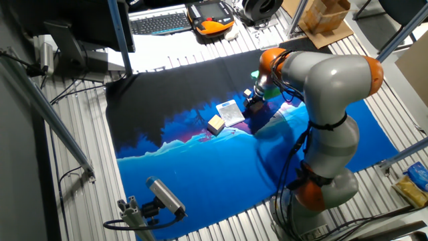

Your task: Place the block on the scale

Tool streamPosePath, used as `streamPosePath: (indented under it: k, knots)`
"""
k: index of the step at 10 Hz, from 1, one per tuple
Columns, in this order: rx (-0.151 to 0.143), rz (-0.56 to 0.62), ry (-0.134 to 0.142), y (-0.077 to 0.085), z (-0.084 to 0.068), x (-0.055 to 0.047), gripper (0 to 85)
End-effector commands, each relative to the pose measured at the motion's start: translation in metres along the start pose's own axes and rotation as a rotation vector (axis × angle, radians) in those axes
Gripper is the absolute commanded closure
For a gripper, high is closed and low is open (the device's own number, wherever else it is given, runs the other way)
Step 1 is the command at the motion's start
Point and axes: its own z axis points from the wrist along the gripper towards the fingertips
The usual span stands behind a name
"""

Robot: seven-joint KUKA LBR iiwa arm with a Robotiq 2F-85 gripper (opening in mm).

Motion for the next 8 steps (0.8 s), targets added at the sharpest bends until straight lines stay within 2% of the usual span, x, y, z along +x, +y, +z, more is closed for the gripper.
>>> streamPosePath:
  k: [1,3,5,6,7,8]
  knots:
    - [0.007,-0.023,0.012,0.000,-0.007,0.000,34.0]
    - [0.000,-0.057,0.039,0.001,-0.015,0.001,68.0]
    - [-0.017,-0.056,0.032,0.001,-0.014,0.001,68.0]
    - [-0.031,-0.070,0.029,0.001,-0.014,0.001,85.0]
    - [-0.055,-0.069,0.040,0.001,-0.016,0.001,85.0]
    - [-0.045,-0.057,0.044,0.001,-0.022,0.002,85.0]
